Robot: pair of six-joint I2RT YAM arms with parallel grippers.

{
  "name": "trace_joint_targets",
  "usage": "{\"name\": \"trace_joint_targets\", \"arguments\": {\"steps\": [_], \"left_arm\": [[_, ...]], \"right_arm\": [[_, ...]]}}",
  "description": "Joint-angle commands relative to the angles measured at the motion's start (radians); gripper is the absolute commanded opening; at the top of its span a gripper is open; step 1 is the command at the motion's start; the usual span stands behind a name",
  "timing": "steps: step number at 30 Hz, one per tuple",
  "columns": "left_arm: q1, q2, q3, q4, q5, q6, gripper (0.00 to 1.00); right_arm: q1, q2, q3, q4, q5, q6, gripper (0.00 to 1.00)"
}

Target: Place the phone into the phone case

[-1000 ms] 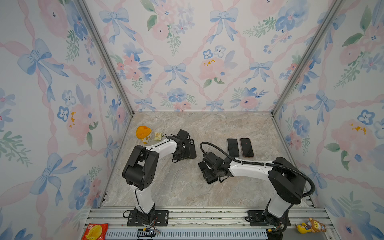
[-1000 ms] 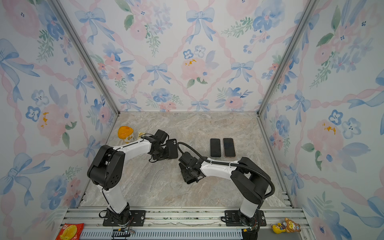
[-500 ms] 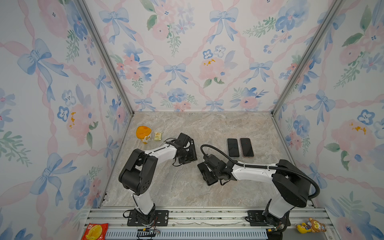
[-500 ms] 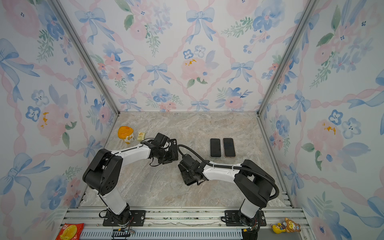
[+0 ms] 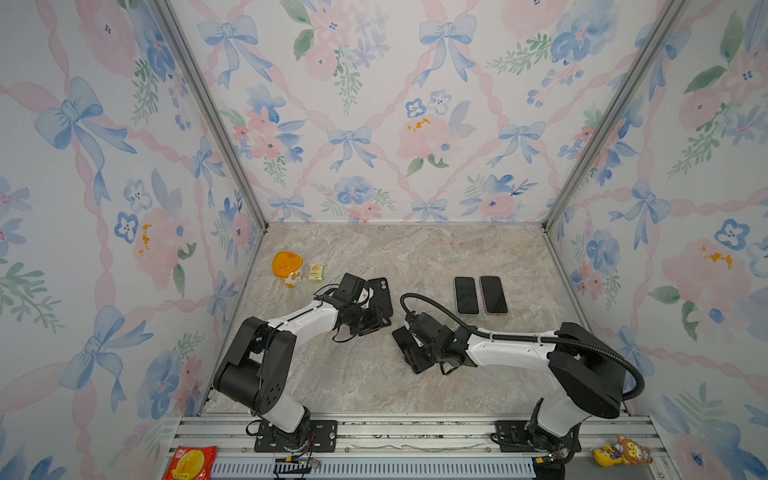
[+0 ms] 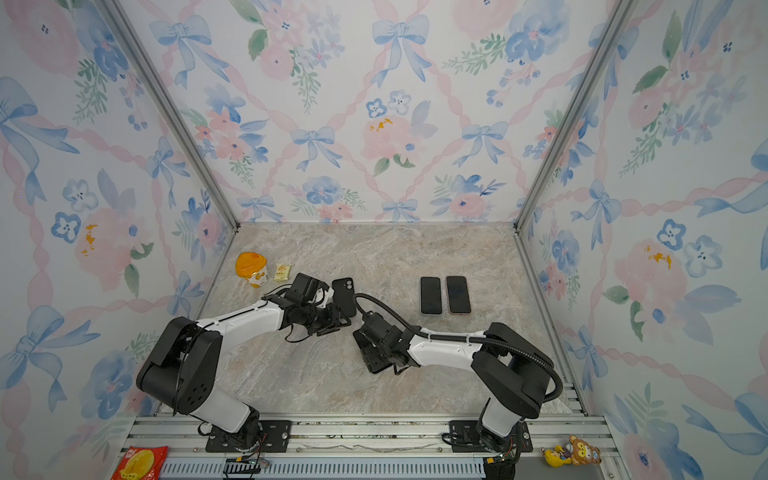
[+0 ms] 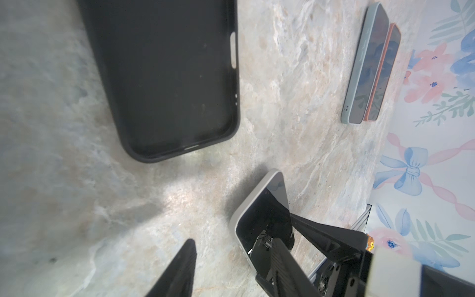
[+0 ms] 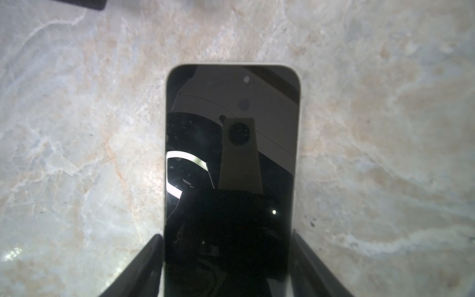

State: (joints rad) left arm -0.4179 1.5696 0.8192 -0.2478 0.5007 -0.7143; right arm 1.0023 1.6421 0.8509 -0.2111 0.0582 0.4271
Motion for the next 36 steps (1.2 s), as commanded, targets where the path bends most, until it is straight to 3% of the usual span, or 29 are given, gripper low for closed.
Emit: {"name": "trace_joint_targets", "arguments": {"steps": [1,21,36], "left_arm": [[0.009,-0.031,-0.034,0.039,0.073,0.023,0.49],[0.054,-0.014,-0.223,0.356,0.276,-0.085,0.48],[0.056,0.048,-0.317,0.573,0.325,-0.135,0.42]], "right_arm": [[0.018,-0.007,-0.003,0.039,0.001,0.002,0.5],[0.025,-0.02,-0.02,0.068,0.014,0.004,0.5],[0.025,-0.024,-0.03,0.097,-0.001,-0.015,0.45]]}}
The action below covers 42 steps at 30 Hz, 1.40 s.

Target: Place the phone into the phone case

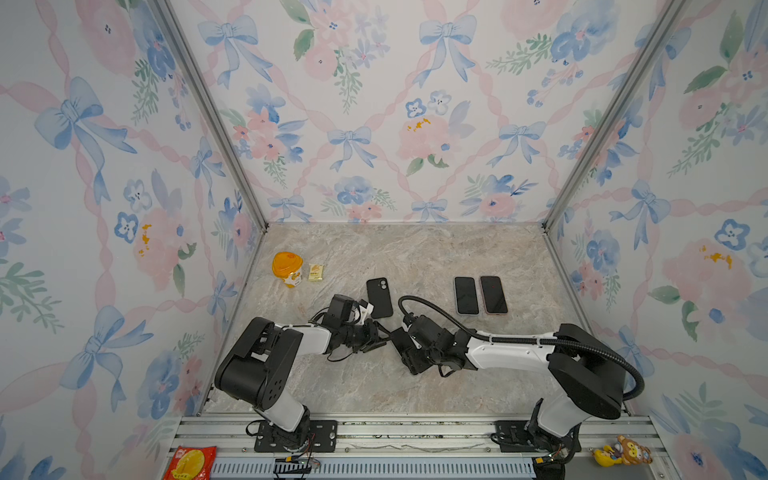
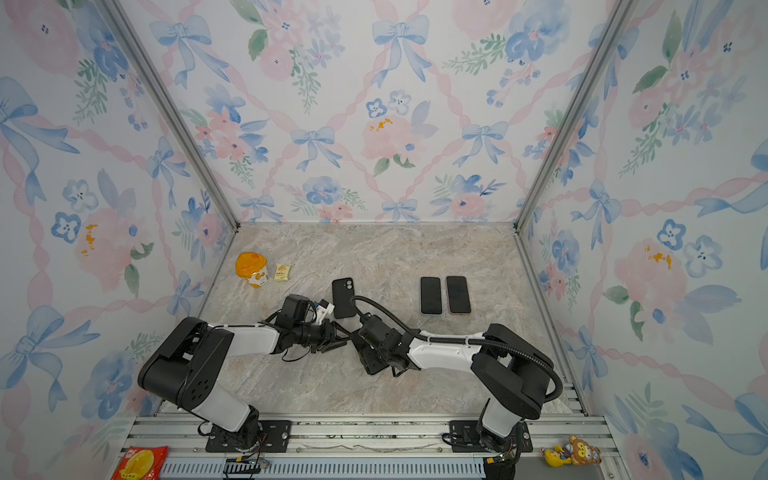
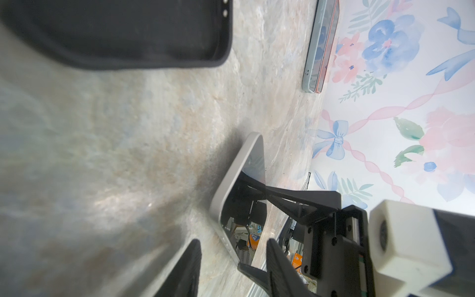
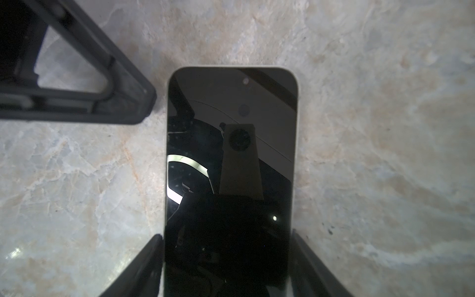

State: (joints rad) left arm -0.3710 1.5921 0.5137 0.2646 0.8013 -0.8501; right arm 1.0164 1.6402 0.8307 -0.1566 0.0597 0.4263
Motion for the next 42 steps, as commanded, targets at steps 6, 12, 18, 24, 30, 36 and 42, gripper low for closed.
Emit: {"name": "trace_joint_targets", "arguments": {"steps": [6,12,18,24,30,36,42], "left_arm": [[0.009,0.131,-0.007,0.154,0.01,0.004,0.38],[0.005,0.173,-0.001,0.257,0.021,-0.023,0.33],[-0.002,0.186,-0.004,0.3,0.036,-0.036,0.27],[-0.003,0.18,-0.021,0.343,0.049,-0.064,0.21],[-0.006,0.181,-0.028,0.364,0.055,-0.083,0.14],[-0.008,0.182,-0.036,0.381,0.061,-0.095,0.1],[-0.006,0.178,-0.039,0.383,0.058,-0.102,0.08]], "right_arm": [[0.01,-0.02,-0.009,0.048,-0.011,-0.017,0.44],[0.011,-0.026,-0.007,0.043,-0.011,-0.021,0.45],[0.011,-0.019,0.004,0.038,-0.011,-0.026,0.45],[0.01,-0.008,0.016,0.037,-0.011,-0.029,0.44],[0.011,0.002,0.025,0.035,-0.012,-0.031,0.45],[0.011,0.005,0.031,0.033,-0.007,-0.034,0.48],[0.011,-0.006,0.037,0.015,-0.001,-0.037,0.6]]}}
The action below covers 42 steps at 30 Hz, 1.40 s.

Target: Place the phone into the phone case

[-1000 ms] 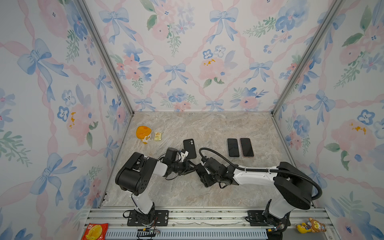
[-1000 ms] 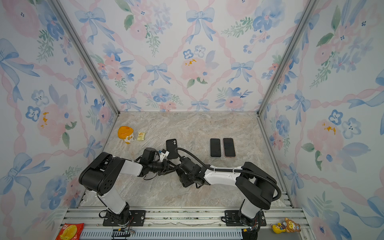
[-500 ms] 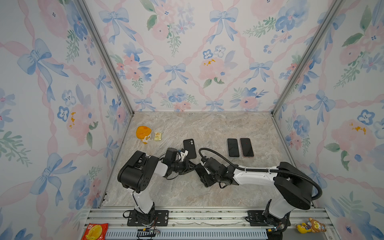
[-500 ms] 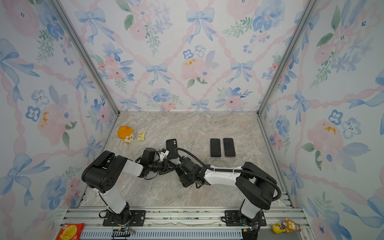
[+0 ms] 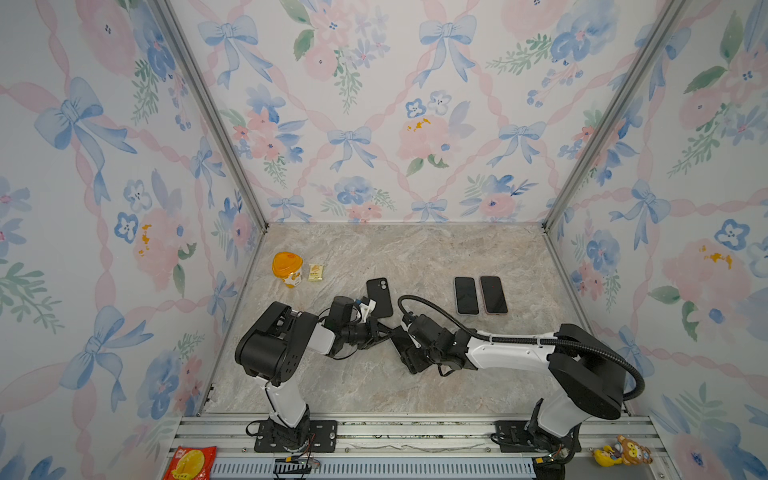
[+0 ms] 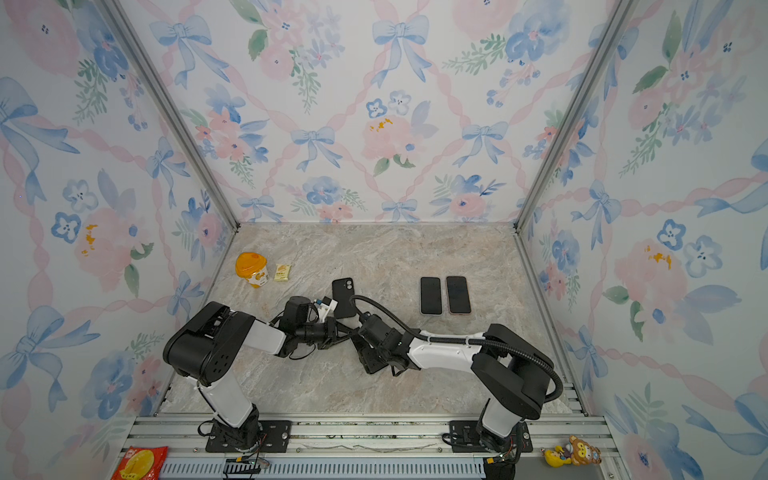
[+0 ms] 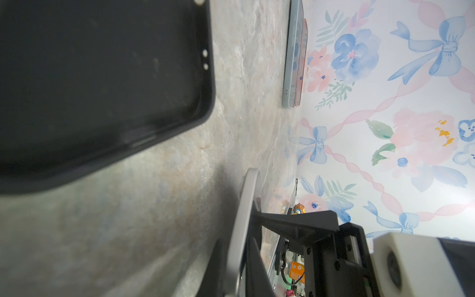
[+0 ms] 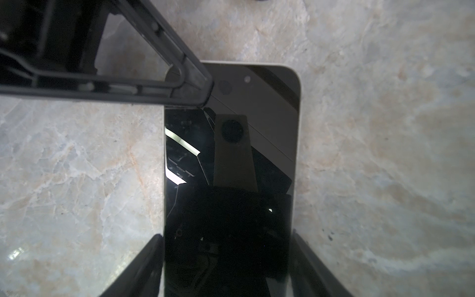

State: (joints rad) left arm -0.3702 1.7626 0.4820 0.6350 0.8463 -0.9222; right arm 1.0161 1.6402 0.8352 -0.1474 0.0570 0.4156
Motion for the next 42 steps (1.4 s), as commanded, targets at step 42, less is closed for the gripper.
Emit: {"name": "trace_joint_targets", "arguments": {"steps": [42], "left_arm": [[0.061,-0.171,0.118,0.082,-0.021,-0.25,0.0]], "right_arm": [[-0.179,-0.427,-0.052,-0.019,-0.069,0.423,0.77]]}}
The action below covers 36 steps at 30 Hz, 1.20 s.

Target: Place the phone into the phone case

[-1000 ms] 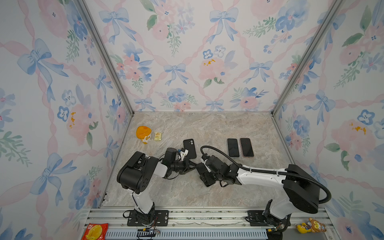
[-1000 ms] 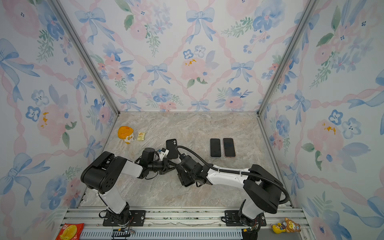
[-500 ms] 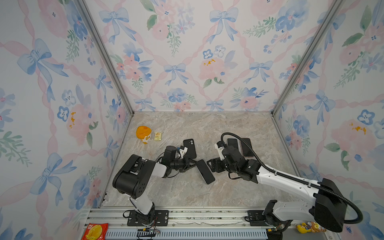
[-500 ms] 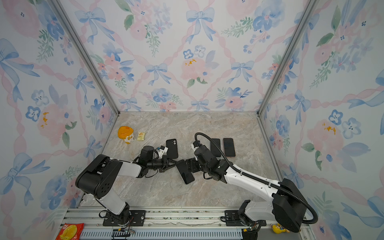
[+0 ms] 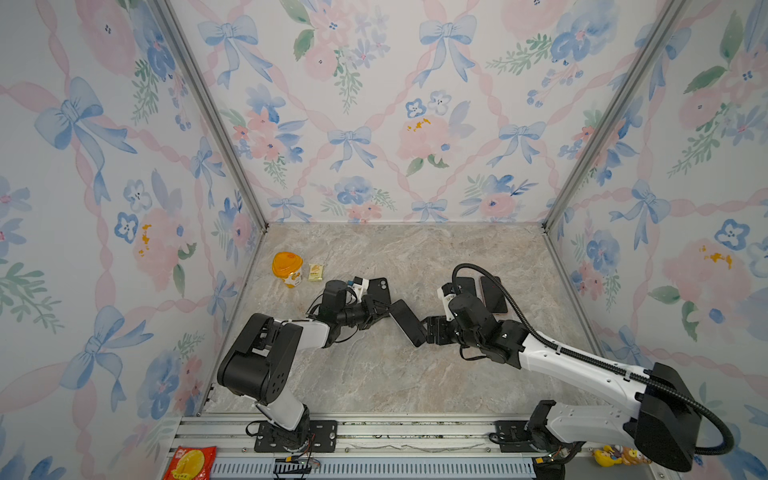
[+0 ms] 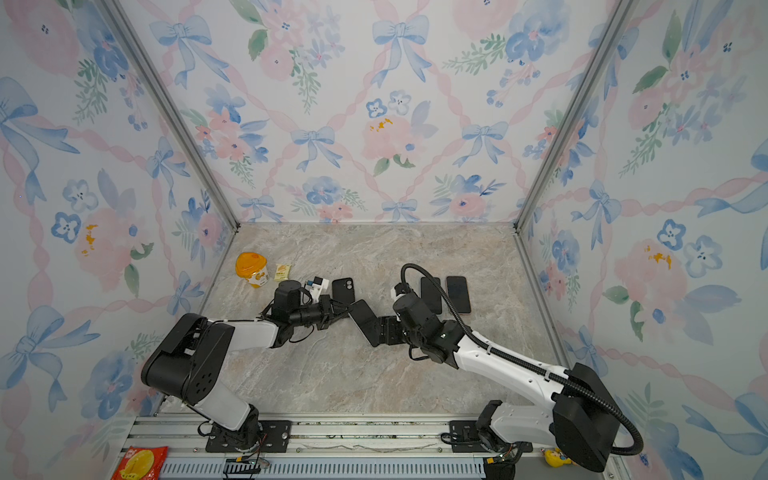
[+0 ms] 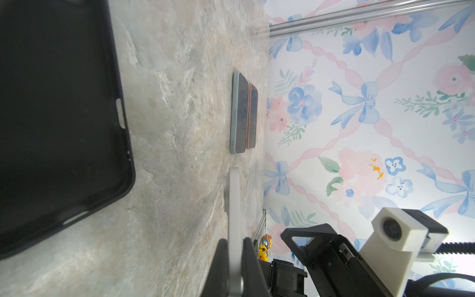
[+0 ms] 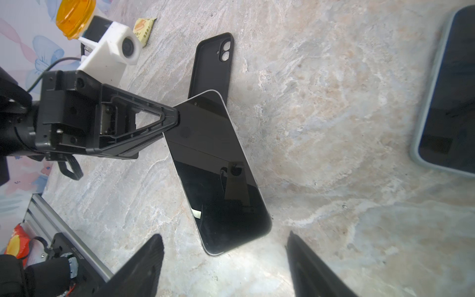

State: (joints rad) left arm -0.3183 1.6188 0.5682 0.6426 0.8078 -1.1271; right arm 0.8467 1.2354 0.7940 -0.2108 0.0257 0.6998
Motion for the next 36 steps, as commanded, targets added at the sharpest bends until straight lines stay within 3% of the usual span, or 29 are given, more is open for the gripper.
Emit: {"name": "trace_joint_targets", "arguments": {"steps": [1,8,15,22,29,36], "left_arm": [[0.01,-0.026,0.034,0.087,0.018,-0.054,0.0],[0.019,-0.021,0.051,0.143,0.01,-0.108,0.0],[0.029,-0.038,0.05,0.156,-0.012,-0.13,0.0],[0.034,-0.069,0.016,0.187,-0.034,-0.16,0.0],[0.034,-0.059,0.003,0.261,-0.029,-0.216,0.0],[0.035,-0.052,0.002,0.301,-0.025,-0.256,0.0]], "right_arm": [[-0.012,-0.026,-0.009,0.05,-0.052,0.179,0.77],[-0.05,-0.048,-0.039,0.154,-0.148,0.359,0.76],[-0.091,-0.1,-0.125,0.242,-0.14,0.459,0.74],[-0.147,-0.1,-0.271,0.525,-0.191,0.601,0.68],[-0.162,-0.038,-0.32,0.711,-0.217,0.664,0.59],[-0.166,0.009,-0.316,0.729,-0.217,0.668,0.55]]}}
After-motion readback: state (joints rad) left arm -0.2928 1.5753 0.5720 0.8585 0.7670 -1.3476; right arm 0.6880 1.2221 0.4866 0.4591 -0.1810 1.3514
